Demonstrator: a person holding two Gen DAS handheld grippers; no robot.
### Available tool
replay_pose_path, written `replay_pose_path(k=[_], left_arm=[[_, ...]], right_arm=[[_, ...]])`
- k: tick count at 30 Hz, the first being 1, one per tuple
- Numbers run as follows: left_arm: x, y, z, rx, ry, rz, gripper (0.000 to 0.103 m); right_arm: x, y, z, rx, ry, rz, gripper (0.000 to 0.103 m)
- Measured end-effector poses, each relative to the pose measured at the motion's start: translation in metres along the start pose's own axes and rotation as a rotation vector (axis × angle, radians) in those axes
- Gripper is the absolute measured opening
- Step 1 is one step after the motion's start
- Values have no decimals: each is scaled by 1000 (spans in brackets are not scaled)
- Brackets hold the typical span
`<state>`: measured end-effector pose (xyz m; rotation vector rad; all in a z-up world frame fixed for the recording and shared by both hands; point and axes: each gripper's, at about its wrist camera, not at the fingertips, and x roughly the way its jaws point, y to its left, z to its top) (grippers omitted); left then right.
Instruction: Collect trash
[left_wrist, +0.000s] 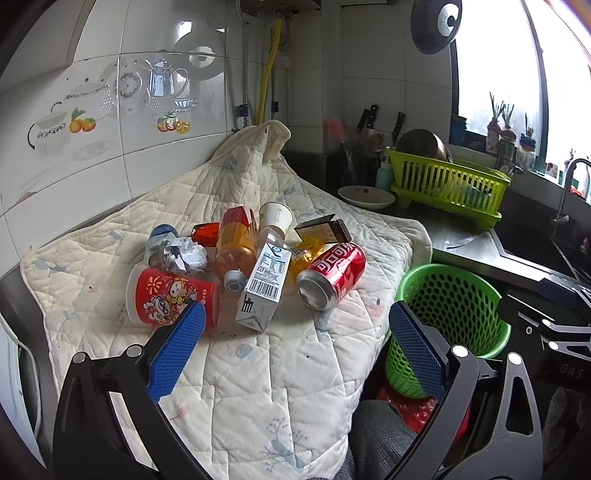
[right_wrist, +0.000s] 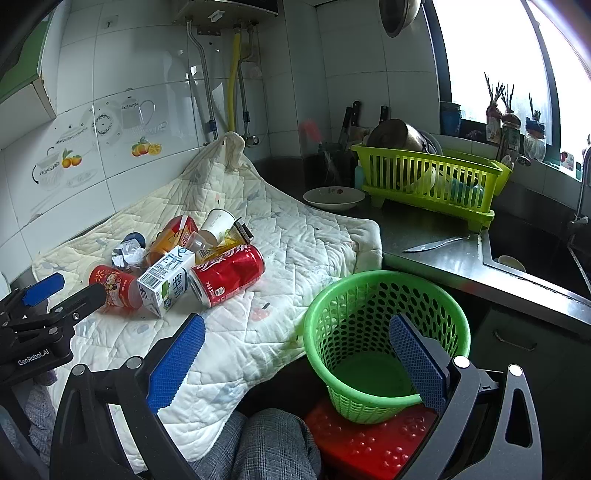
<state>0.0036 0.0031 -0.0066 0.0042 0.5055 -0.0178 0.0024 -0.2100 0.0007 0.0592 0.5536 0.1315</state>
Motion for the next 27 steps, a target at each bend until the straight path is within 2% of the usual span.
replay_pose_path(k=[27], left_arm=[[7,6,1,-11,10,17,98]], right_arm=[[17,6,0,-8,28,6,97]])
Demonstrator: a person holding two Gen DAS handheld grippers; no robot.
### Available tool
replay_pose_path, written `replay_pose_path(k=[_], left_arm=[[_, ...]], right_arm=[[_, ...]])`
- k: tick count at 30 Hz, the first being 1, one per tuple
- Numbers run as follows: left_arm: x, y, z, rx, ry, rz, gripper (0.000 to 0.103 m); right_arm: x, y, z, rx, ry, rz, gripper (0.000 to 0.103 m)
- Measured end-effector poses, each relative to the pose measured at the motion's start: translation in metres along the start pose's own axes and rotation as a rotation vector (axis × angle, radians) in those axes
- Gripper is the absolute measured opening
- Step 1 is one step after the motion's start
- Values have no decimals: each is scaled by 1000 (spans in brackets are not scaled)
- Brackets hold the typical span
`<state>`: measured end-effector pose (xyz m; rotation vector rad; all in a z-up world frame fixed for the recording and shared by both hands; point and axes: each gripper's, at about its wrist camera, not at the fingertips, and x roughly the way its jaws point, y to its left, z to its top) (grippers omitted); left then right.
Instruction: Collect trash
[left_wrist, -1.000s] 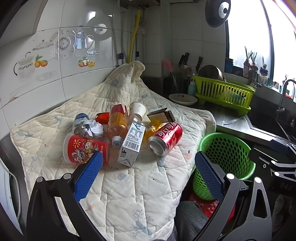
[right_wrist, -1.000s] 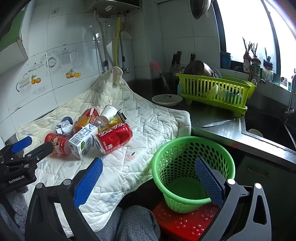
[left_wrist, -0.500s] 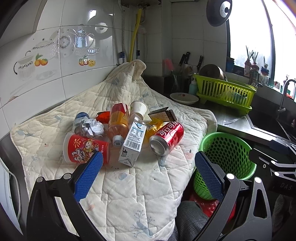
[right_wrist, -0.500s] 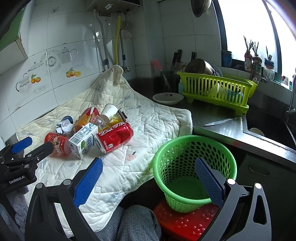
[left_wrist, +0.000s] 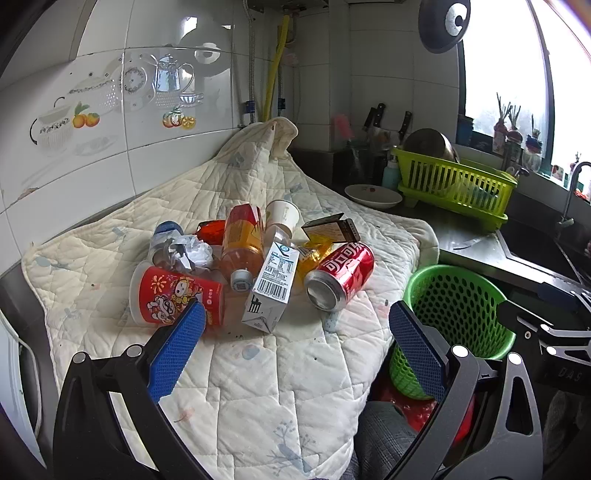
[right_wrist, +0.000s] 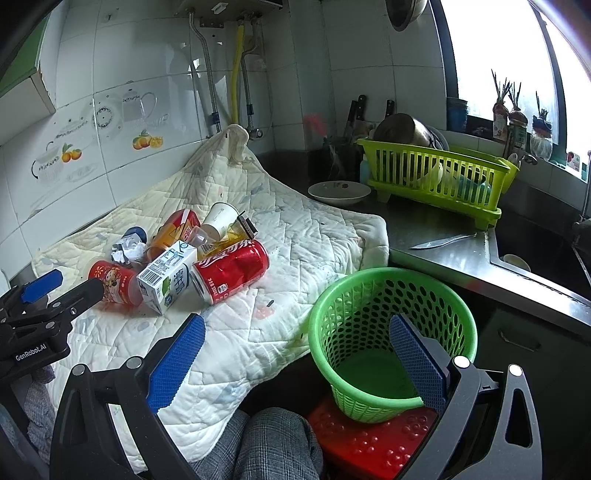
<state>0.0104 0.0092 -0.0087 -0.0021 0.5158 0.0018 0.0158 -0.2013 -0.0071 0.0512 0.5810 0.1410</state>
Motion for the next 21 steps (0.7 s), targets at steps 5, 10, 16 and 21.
replay_pose_path(k=[5,10,16,21], left_arm=[[2,2,1,-4,4,5,98],[6,6,3,-14,11,14,98],[10,11,5,-22,15,27,98],[13,20,9,-39,19,42,98]], right_arm=[[4,0,2,1,10,4,97],[9,2,6,-1,19,6,97],[17,4,9,-10,31,13,97],[25,7,13,-12,42,20,97]])
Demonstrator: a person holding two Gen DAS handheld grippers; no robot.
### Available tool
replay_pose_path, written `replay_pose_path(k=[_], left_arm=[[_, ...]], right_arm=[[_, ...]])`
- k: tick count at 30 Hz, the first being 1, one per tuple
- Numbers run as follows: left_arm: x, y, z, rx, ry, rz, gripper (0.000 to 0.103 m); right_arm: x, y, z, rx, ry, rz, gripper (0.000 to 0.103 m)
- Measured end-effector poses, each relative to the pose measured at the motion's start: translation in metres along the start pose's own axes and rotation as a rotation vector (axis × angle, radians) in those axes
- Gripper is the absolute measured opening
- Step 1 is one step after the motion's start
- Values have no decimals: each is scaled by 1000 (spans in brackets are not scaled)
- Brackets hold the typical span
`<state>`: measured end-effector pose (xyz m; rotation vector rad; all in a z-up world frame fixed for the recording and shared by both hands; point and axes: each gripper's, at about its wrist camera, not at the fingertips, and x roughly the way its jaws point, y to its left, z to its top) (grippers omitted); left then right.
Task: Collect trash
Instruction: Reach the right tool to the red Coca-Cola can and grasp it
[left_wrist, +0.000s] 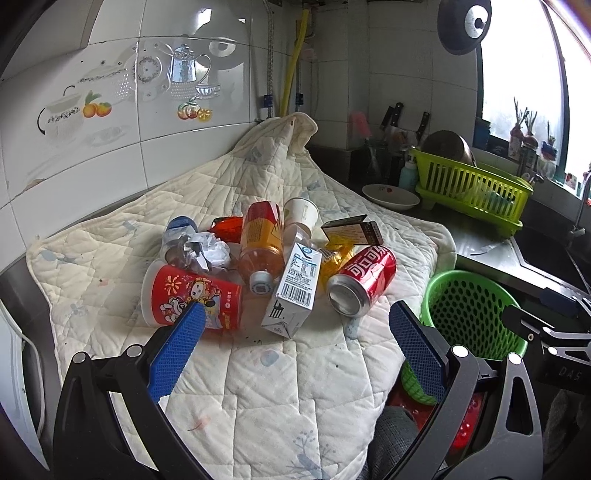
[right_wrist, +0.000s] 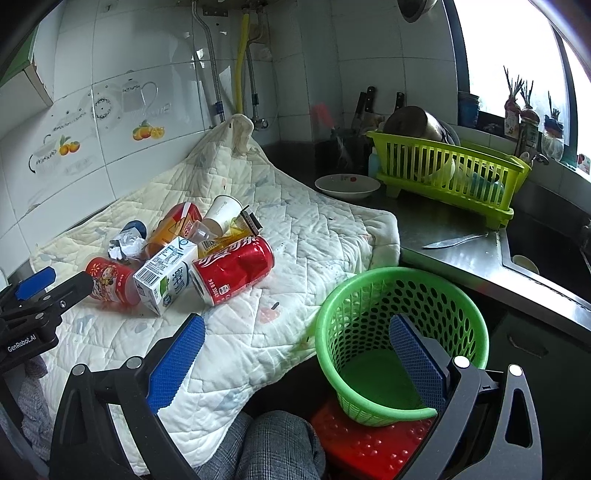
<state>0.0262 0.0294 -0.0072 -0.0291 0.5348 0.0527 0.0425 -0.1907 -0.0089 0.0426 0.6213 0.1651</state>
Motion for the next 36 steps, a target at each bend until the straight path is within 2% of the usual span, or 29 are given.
replay_pose_path(k=[8,16,26,30,36], left_arm=[[3,21,5,-26,5,40,98],[13,48,6,-79,26,67,98],[24,71,4,-118,39,74,98],[29,80,3,-128,44,72,98],[35,87,5,-131,51,66,95]], right_arm=[[21,10,13,-22,31,35,97],[65,27,32,-21,123,103,97],[126,38,50,108,253,196,97],[153,36,56,207,322,253,97],[191,28,61,330,392,266,96]])
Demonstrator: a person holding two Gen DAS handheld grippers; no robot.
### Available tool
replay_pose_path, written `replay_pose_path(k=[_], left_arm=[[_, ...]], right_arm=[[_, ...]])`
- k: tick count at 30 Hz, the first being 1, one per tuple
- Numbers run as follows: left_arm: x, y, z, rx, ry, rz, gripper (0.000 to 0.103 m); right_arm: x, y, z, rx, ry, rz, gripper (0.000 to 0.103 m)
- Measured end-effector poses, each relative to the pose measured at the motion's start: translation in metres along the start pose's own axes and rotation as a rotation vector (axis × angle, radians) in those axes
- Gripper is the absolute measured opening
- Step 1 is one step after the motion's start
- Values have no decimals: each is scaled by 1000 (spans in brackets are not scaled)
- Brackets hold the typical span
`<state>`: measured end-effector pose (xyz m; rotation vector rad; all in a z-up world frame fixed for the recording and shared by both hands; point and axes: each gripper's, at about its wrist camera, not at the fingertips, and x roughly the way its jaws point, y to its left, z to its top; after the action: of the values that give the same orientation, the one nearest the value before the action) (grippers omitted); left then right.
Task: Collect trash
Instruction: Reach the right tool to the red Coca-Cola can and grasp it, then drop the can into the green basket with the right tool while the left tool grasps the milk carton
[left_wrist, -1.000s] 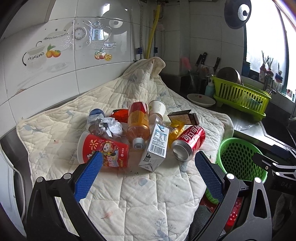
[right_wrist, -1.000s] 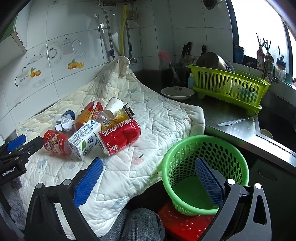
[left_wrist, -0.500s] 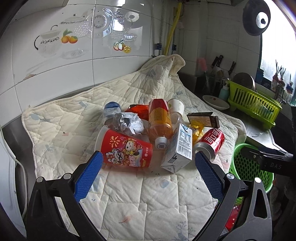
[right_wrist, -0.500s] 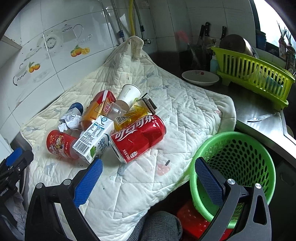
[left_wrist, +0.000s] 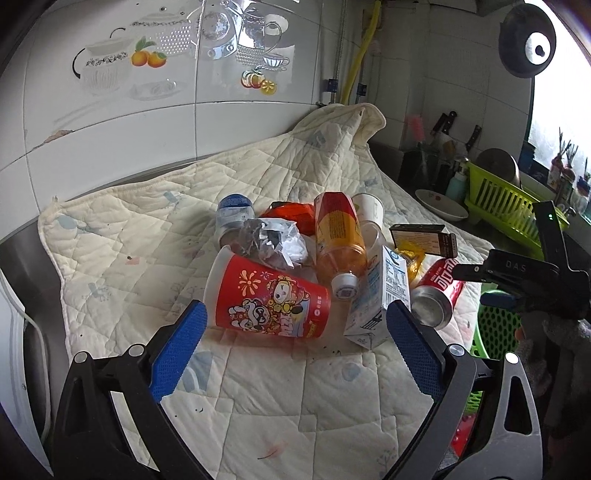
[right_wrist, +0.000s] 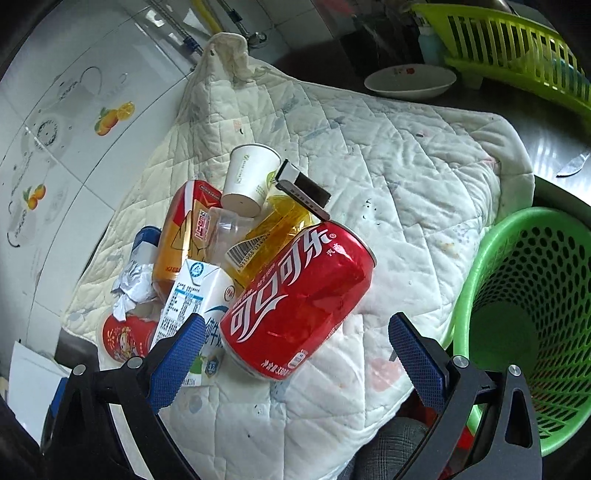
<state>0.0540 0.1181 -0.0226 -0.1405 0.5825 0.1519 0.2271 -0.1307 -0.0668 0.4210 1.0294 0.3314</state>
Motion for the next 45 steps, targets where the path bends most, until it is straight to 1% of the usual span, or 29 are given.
replay_pose_path(k=[5,10,11,13,16,17,18,20,24,29,30,32,35,37,42,45], left_arm=[[7,1,1,3,9,-11,95],[13,-3,2,23,18,-21,95],[14,-4,2,27,20,-23,95],[16,-5,3,31,26,-28,92],[20,-7,4,36,35,-39,90],[20,-8,5,41,35,-41,90],[22,-9,5,46,38,-44,89],[25,-13,5,56,45,-52,87],[32,-23,6,79,65,-80,85],[39,-43,8,141,71,-103,85],[42,-46,9,150,73,-108,85],[47,-54,10,168,80,-113,85],[54,-61,11,178,98,-126,85],[60,-67,12,190,109,-125,82],[78,-83,13,236,134,-118,76],[90,-91,14,260,152,-115,74]], right_arm=[[20,-14,9,109,48,35,96],[35,-20,10,167,89,73,95],[39,-21,11,178,96,82,94],[44,-22,12,198,103,94,89],[50,-26,15,239,115,110,88],[52,-26,16,239,112,111,87],[52,-24,17,235,108,109,83],[53,-23,18,232,109,102,80],[51,-23,18,216,106,112,78],[43,-26,13,204,95,150,76],[40,-27,11,199,95,158,74],[33,-28,8,186,91,173,73],[23,-29,4,156,73,170,72],[15,-31,1,145,67,185,72],[-7,-35,-5,109,30,189,70],[-23,-39,-8,84,-2,176,70]])
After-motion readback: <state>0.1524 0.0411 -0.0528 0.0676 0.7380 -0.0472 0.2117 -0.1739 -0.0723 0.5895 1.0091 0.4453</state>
